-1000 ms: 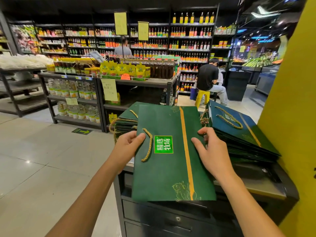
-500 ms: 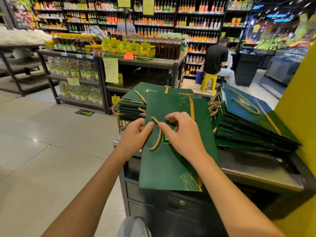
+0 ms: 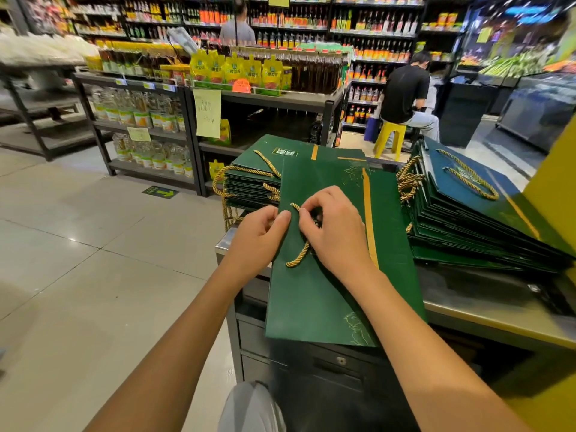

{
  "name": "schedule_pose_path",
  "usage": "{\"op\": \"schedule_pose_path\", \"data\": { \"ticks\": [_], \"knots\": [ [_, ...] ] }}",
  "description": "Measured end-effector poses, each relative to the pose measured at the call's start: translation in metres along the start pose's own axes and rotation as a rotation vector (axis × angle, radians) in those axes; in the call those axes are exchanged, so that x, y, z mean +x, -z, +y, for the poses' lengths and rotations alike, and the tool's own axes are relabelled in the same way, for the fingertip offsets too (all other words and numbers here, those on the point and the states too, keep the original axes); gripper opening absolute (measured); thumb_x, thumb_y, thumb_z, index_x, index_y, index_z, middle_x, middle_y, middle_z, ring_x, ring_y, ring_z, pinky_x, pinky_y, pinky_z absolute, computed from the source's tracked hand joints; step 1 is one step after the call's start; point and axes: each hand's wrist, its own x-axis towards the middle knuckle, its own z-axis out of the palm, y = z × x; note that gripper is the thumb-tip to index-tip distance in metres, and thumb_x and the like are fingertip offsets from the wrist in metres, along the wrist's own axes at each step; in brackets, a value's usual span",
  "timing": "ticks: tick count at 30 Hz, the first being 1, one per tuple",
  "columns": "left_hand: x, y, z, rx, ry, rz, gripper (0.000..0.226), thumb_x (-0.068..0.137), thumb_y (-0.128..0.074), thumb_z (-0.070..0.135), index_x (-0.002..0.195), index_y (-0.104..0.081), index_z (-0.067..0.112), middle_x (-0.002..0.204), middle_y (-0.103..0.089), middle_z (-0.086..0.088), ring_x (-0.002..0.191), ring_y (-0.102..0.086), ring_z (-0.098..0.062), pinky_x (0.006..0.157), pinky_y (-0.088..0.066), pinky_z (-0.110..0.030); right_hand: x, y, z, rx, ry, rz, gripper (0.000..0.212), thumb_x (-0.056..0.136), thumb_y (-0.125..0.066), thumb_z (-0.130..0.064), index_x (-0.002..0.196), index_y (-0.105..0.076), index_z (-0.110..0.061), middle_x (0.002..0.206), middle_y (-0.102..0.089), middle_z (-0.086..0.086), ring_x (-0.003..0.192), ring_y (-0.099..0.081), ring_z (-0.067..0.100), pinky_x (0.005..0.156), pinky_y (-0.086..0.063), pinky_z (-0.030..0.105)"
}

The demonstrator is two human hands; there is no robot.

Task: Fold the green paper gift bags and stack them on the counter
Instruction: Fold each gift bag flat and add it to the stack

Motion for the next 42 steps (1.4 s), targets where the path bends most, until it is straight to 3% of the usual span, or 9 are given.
{"op": "schedule_pose_path", "data": {
  "ticks": [3,8,15,18,21,25,30,36,42],
  "knots": [
    [0.001,0.001,0.0,-0.022,-0.001,0.002,0.04,0.105,-0.052,0.027,0.086,-0.059,-0.007,0.069,-0.054,-0.016,0.062,-0.05,-0.013,0.053,-0.04,-0.025,-0.002,0.01,0.003,0.175,-0.03,-0.006,0.008,0.091,-0.067,-0.014,0.084,-0.063,-0.015,0.094,-0.055,-0.004,0.078,-0.054,0.007,0.07,-0.045,0.018],
    [0.004,0.003,-0.003,-0.103,0.038,0.007,0.044,0.105,-0.051,0.035,0.096,-0.063,-0.007,0.09,-0.061,-0.034,0.074,-0.06,-0.04,0.066,-0.047,-0.042,-0.001,0.029,0.012,0.443,-0.177,0.004,0.009,0.091,-0.064,-0.004,0.084,-0.068,-0.008,0.101,-0.062,0.002,0.08,-0.057,0.003,0.072,-0.046,0.012],
    [0.003,0.003,0.0,-0.085,0.069,0.008,0.039,0.105,-0.053,0.028,0.097,-0.064,-0.008,0.091,-0.061,-0.034,0.077,-0.061,-0.028,0.067,-0.052,-0.047,-0.009,0.034,0.013,0.389,-0.055,-0.098,0.009,0.088,-0.071,-0.009,0.094,-0.068,-0.015,0.102,-0.061,-0.002,0.091,-0.062,0.008,0.081,-0.05,0.02],
    [0.004,0.005,0.001,-0.041,0.045,0.011,0.04,0.105,-0.053,0.028,0.093,-0.061,-0.01,0.078,-0.057,-0.031,0.066,-0.051,-0.029,0.06,-0.044,-0.04,-0.024,0.035,0.013,0.333,0.088,-0.292,0.028,0.083,-0.079,-0.035,0.11,-0.072,-0.033,0.125,-0.055,-0.007,0.124,-0.051,0.009,0.104,-0.039,0.021],
    [0.004,0.005,0.001,-0.012,0.036,0.007,0.04,0.104,-0.053,0.032,0.093,-0.065,-0.005,0.084,-0.062,-0.033,0.071,-0.058,-0.045,0.061,-0.05,-0.053,-0.034,0.026,0.021,0.202,0.204,-0.363,0.037,0.078,-0.074,-0.057,0.109,-0.077,-0.038,0.141,-0.049,-0.006,0.137,-0.038,0.015,0.113,-0.033,0.044],
    [0.004,0.003,0.002,-0.011,0.048,0.016,0.044,0.101,-0.054,0.037,0.092,-0.064,-0.005,0.085,-0.061,-0.033,0.067,-0.056,-0.028,0.061,-0.048,-0.043,-0.035,0.021,0.025,0.229,0.225,-0.296,0.014,0.085,-0.076,-0.041,0.094,-0.081,-0.032,0.136,-0.056,-0.006,0.134,-0.042,0.018,0.107,-0.035,0.054],
    [0.003,0.002,0.001,-0.011,0.071,0.01,0.038,0.105,-0.052,0.028,0.092,-0.063,-0.007,0.084,-0.058,-0.033,0.067,-0.051,-0.02,0.061,-0.041,-0.031,-0.034,0.024,0.024,0.331,0.114,-0.295,0.006,0.093,-0.066,-0.033,0.092,-0.07,-0.029,0.133,-0.053,-0.01,0.132,-0.044,0.013,0.11,-0.036,0.052],
    [0.004,0.003,0.002,-0.06,0.123,-0.015,0.036,0.105,-0.053,0.028,0.098,-0.065,-0.005,0.092,-0.062,-0.035,0.072,-0.058,-0.024,0.068,-0.047,-0.039,-0.035,0.024,0.024,0.42,0.07,-0.295,0.008,0.099,-0.057,-0.022,0.097,-0.065,-0.021,0.132,-0.053,-0.006,0.133,-0.047,0.012,0.111,-0.037,0.046],
    [0.004,0.002,0.004,-0.059,0.14,-0.019,0.036,0.105,-0.053,0.03,0.097,-0.065,-0.003,0.093,-0.064,-0.032,0.074,-0.059,-0.024,0.067,-0.049,-0.039,-0.036,0.027,0.023,0.354,0.094,-0.258,0.003,0.094,-0.071,-0.021,0.094,-0.071,-0.018,0.128,-0.057,-0.004,0.127,-0.051,0.009,0.108,-0.039,0.029]
  ]
}}
